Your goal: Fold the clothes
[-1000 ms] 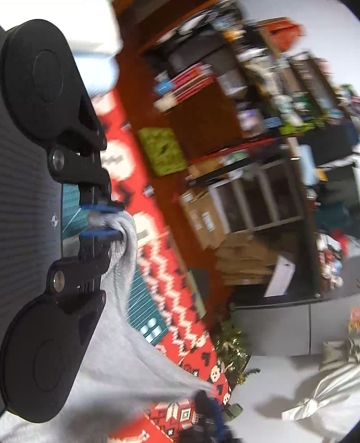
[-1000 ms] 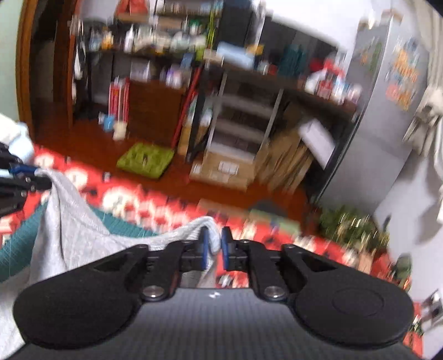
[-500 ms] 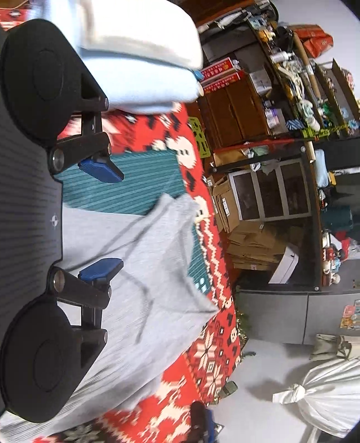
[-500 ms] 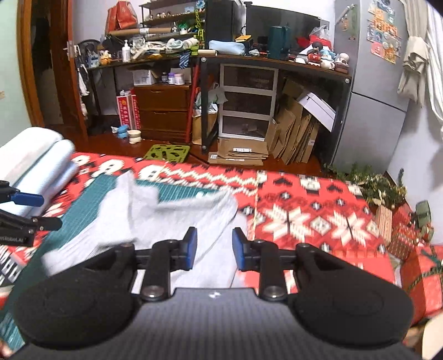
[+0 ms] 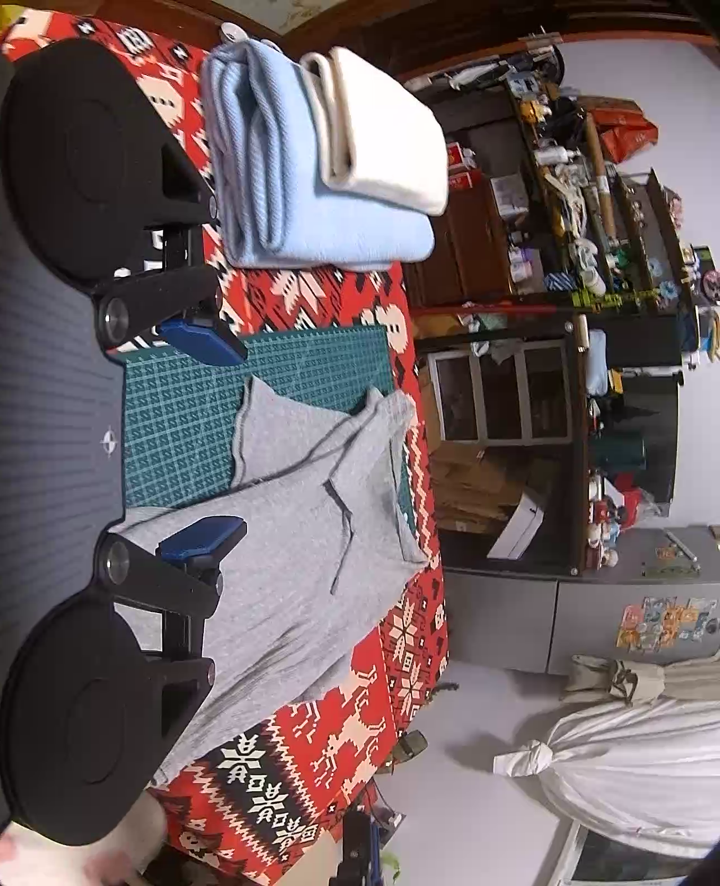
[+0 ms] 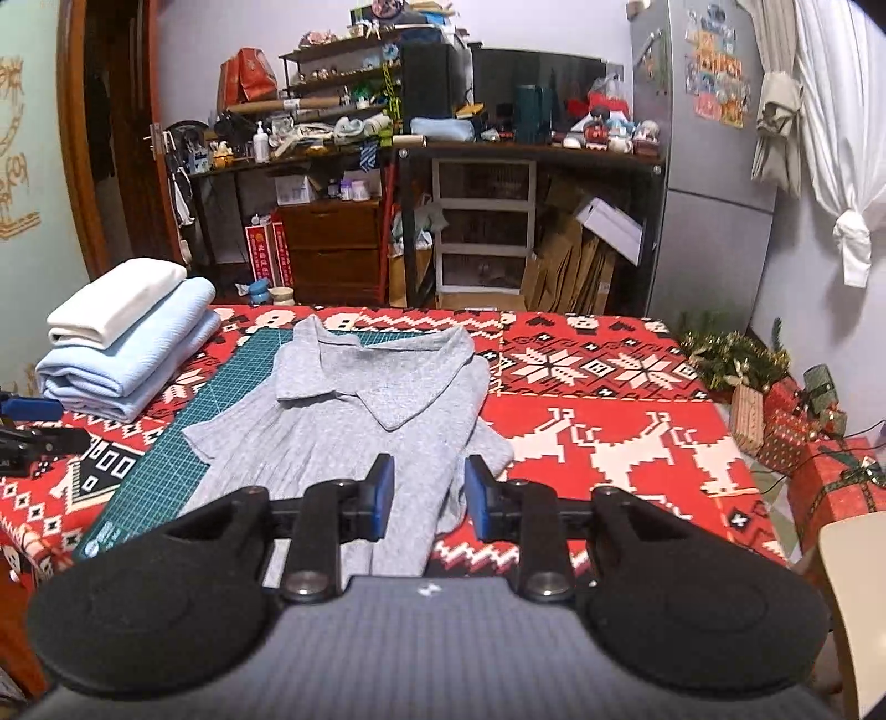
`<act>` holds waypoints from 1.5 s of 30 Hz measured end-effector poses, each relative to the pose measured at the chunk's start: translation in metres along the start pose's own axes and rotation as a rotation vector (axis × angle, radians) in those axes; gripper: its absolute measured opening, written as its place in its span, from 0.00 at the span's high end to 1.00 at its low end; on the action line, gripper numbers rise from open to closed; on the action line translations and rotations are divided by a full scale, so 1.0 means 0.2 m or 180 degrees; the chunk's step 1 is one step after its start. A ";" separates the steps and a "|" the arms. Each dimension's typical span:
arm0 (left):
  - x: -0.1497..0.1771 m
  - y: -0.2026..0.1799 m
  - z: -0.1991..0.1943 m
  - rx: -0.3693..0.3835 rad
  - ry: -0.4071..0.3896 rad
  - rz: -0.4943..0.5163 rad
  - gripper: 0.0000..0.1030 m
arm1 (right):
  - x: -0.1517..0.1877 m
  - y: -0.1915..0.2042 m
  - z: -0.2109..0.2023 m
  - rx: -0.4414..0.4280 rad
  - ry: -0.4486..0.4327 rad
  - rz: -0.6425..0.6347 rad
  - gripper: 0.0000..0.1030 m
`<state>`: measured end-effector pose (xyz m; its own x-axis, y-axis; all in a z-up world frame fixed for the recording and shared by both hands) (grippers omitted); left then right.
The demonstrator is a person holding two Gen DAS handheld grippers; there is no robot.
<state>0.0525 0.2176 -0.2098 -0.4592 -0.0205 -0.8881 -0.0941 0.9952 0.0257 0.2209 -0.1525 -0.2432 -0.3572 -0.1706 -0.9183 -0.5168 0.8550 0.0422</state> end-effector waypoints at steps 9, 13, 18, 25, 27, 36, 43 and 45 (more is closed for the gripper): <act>-0.03 0.10 0.16 0.0000 0.0035 -0.0280 0.50 | 0.05 -0.10 0.07 0.0006 0.0075 0.0125 0.71; -0.06 0.11 0.32 0.0105 0.0056 -0.0231 0.58 | 0.04 -0.18 0.22 0.0054 0.0089 0.0178 0.71; 0.00 0.14 0.54 0.0266 0.0237 -0.0210 0.64 | 0.06 -0.29 0.45 0.0150 0.0202 0.0311 0.72; 0.09 0.16 0.78 0.0522 0.0316 -0.0108 0.64 | 0.18 -0.41 0.78 0.0098 0.0513 0.0529 0.79; 0.11 0.15 0.82 0.0582 0.0291 -0.0042 0.64 | 0.21 -0.43 0.85 0.0068 0.0517 0.0502 0.79; 0.11 0.14 0.88 0.0737 0.0155 -0.0080 0.64 | 0.26 -0.41 1.03 -0.0117 0.0497 0.0315 0.78; 0.14 0.11 0.91 0.0614 0.0233 0.0265 0.73 | 0.26 -0.25 1.11 -0.0093 0.0556 -0.0173 0.95; 0.15 0.09 0.91 0.0655 0.0186 0.0279 0.93 | 0.25 -0.21 1.12 -0.0060 0.0532 -0.0340 0.96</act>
Point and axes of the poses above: each gripper's, at about its wrist camera, not at the fingertips, and z roughly the way its jaws point, y to its left, x to its underside, the point moved 10 cm from there along z, roughly the way its jaws point, and after that the axes turned 9 degrees about -y, right-handed, at the moved point
